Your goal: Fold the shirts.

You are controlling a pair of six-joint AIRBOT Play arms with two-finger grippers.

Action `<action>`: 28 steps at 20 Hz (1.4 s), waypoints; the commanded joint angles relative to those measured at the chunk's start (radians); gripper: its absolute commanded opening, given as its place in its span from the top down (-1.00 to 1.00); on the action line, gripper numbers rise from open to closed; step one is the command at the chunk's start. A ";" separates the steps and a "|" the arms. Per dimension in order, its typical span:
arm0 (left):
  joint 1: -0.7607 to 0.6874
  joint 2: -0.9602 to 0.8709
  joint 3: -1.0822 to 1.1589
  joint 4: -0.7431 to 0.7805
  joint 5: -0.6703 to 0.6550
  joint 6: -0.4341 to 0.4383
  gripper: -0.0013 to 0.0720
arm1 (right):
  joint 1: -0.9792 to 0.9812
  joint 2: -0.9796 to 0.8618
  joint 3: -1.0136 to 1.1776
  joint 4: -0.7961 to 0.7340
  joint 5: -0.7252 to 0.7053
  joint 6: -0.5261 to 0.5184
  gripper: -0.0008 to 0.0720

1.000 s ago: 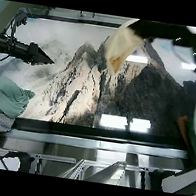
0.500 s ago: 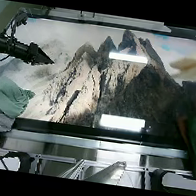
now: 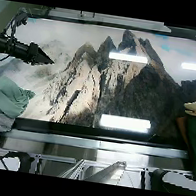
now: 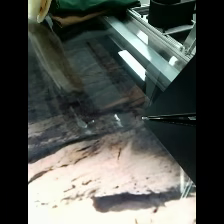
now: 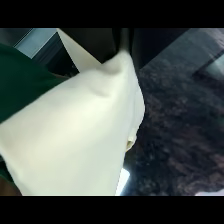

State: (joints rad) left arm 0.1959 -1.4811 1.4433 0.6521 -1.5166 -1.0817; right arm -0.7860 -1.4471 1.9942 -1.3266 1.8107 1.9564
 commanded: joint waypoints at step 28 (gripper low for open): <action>0.000 0.001 0.000 0.000 -0.010 0.027 0.92 | -0.462 0.385 -0.945 -0.500 -0.248 -0.230 -0.28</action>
State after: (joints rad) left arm 0.1959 -1.4811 1.4433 0.6525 -1.5234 -1.0538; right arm -1.2137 -1.0393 1.1118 -1.7992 1.6581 1.7378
